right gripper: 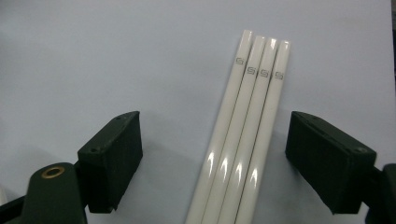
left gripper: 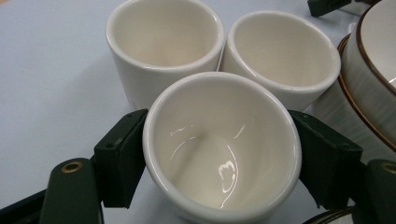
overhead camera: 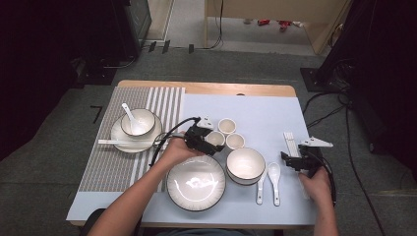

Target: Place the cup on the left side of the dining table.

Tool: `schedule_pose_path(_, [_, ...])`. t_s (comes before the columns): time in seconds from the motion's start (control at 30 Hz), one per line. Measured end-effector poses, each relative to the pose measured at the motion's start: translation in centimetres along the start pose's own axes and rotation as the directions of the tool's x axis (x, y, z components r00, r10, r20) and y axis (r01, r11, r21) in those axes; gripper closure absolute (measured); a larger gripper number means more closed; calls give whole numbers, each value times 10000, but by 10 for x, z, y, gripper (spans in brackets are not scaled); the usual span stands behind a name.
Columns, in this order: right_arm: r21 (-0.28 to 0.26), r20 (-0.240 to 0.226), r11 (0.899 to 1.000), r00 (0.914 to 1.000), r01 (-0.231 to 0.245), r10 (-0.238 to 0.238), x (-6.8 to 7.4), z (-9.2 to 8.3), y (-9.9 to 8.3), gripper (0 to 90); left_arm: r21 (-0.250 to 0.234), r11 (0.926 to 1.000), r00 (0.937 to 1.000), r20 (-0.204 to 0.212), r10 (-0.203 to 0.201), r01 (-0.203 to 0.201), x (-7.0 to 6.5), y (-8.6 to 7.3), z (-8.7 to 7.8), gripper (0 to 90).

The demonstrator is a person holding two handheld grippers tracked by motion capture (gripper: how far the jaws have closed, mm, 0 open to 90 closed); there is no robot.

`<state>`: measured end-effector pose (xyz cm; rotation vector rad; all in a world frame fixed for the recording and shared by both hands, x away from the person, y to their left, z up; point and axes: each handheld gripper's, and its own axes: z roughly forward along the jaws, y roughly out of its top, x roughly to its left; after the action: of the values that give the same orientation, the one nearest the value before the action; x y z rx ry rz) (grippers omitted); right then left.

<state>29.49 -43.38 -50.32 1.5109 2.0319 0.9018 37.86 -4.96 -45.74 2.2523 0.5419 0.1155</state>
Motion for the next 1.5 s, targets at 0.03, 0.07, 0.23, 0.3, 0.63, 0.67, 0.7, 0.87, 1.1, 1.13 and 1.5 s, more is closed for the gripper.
schedule_pose_path(0.03, [1, 0, 10000, 10000, 0, 0, 0, 0, 0, 184, 37, 10000, 10000, -47, 28, -28, 0, 0, 1, 257])
schedule_pose_path(0.07, [1, 0, 10000, 10000, 2, -2, 0, 0, 0, 184, 75, 10000, 10000, -72, 26, -26, -1, 0, 1, 258])
schedule_pose_path(0.23, [3, 0, 10000, 10000, -1, 1, 0, 0, 0, 184, 206, 9995, 9995, -234, 224, -219, -3, 1, 2, 264])
schedule_pose_path(0.3, [2, 1, 10000, 10000, -1, 1, 0, 0, 0, 183, 215, 9994, 9993, -265, 273, -267, -3, 1, 2, 267])
schedule_pose_path(0.63, [2, 0, 10000, 10000, 0, 0, 0, 0, 0, 184, 246, 9990, 9988, -301, 384, -377, -2, 1, 0, 276])
schedule_pose_path(0.67, [0, 1, 10000, 10000, 3, -3, 0, 0, 0, 183, 248, 9991, 9990, -273, 351, -345, -2, 1, 0, 277])
schedule_pose_path(0.7, [3, -1, 10000, 10000, -1, 1, 0, 0, 0, 184, 216, 9993, 9992, -257, 310, -305, -2, 1, 0, 277])
schedule_pose_path(0.87, [3, -1, 10000, 10000, -5, 5, 0, 0, 0, 184, 248, 9994, 9996, -170, 237, -232, 0, 1, -2, 278])
schedule_pose_path(1.1, [2, 0, 10000, 10000, 0, 0, 0, 0, 0, 184, 253, 9997, 10000, -79, 20, -18, 3, 1, -4, 278])
schedule_pose_path(1.13, [3, 1, 10000, 10000, -1, 1, 0, 0, 0, 184, 205, 9998, 9999, -106, 39, -37, 3, 1, -5, 278])
schedule_pose_path(1.5, [3, -3, 10000, 10000, -2, 2, 0, 0, 0, 183, -14, 9997, 9997, -66, -246, 246, 6, 5, -19, 278])
